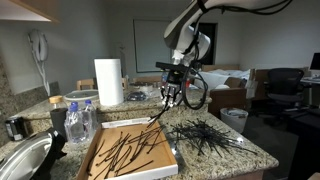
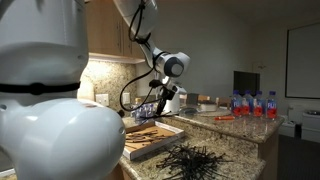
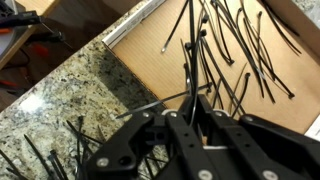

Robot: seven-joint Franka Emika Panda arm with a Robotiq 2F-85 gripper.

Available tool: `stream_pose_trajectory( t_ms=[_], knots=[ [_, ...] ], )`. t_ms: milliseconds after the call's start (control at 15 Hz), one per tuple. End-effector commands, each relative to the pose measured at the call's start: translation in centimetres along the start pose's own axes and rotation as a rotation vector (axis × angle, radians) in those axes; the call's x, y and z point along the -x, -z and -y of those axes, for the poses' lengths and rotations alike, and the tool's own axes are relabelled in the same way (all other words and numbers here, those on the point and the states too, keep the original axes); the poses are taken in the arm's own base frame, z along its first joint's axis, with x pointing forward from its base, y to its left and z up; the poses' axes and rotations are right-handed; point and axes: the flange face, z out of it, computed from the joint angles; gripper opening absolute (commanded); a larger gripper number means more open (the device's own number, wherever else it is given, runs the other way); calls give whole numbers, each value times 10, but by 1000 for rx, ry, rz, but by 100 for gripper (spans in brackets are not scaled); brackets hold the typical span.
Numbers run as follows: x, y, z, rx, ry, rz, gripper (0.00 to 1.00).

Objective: Pick up some of the black cables from the box and put them on the counter

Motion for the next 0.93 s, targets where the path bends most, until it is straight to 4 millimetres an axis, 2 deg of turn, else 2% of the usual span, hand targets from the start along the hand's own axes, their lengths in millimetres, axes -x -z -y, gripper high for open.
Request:
stream_pose_trajectory(
  t_ms=[0, 267, 467, 667, 867],
  knots=[
    [-23, 2, -57, -136, -35, -6, 2],
    [-65, 11, -106, -258, -110, 10, 2],
    [-99, 31, -136, -364, -150, 0, 2],
    [-129, 45, -148, -434, -180, -8, 2],
    [-153, 44, -147, -471, -189, -27, 2]
  ],
)
